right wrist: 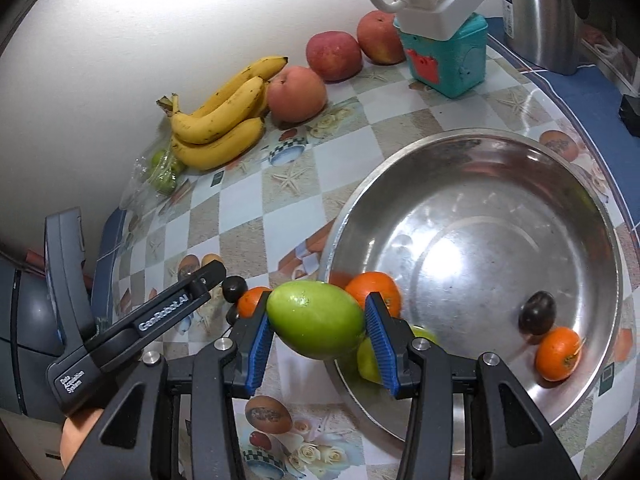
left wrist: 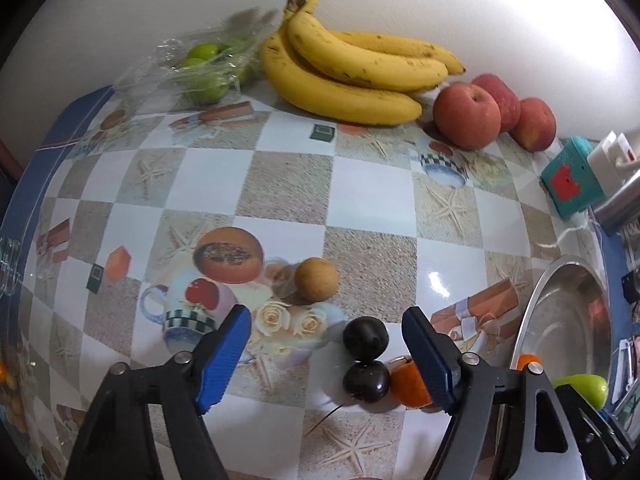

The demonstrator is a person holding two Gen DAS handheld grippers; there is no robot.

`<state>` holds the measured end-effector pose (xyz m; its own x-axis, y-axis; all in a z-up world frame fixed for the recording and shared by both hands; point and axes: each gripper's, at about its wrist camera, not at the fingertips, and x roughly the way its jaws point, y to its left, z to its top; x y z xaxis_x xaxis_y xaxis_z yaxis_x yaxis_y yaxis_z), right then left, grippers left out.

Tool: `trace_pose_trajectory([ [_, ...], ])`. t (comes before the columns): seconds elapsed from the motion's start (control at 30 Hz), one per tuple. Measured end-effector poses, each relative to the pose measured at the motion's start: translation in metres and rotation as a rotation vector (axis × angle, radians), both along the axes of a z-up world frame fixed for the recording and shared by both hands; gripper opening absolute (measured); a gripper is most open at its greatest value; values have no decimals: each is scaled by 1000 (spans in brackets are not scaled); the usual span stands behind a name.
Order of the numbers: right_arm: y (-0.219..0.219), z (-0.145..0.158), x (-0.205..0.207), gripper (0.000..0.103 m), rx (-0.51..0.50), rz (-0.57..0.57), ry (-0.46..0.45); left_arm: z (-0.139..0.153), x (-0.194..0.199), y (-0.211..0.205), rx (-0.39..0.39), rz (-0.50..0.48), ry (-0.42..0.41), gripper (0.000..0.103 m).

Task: Organize fruits
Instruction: 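Close the left tool on the pair of dark plums while the right tool holds the green fruit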

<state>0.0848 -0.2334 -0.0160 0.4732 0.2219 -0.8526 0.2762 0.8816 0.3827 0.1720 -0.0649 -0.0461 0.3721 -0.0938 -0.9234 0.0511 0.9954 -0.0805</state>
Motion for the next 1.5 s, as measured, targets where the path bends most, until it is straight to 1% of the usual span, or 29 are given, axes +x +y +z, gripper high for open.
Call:
trace_pose_trajectory([
  [0.03, 0, 0, -1, 47, -2, 0, 0, -1, 0, -2, -1, -3, 2, 78],
  [0.07, 0, 1, -1, 47, -3, -1, -1, -3, 1, -4, -2, -7, 5, 72],
  [0.1, -1, 2, -1, 47, -2, -2, -2, -3, 2, -6, -1, -7, 7, 68],
  [0.17, -2, 3, -2, 47, -5, -3, -4, -6, 3, -9, 2, -8, 14, 68],
  [0.23, -2, 4, -2, 47, -11, -2, -6, -8, 4, -10, -5, -5, 21, 62],
  [0.27, -2, 5, -2, 47, -13, -1, -6, -8, 4, -10, -7, -6, 22, 55],
  [0.33, -2, 4, -2, 47, -14, 0, -4, -8, 4, -11, -5, -9, 24, 53],
  [0.4, -1, 4, -2, 47, -14, 1, -1, -9, 3, -12, -6, -14, 28, 46],
  [0.67, -1, 4, -2, 47, -22, 4, 1, -15, 5, -17, -16, -22, 44, 41],
  [0.73, -1, 3, -2, 47, -22, 5, 3, -15, 5, -17, -19, -25, 45, 38],
  [0.9, -1, 3, -2, 47, -23, 6, 4, -14, 5, -21, -24, -39, 43, 28],
  [1.23, -1, 3, -2, 47, -24, 5, 4, -10, 5, -20, -28, -42, 41, 26],
  [1.5, -1, 5, -2, 47, -18, 2, -1, 10, 3, -13, -38, -31, 2, 26],
])
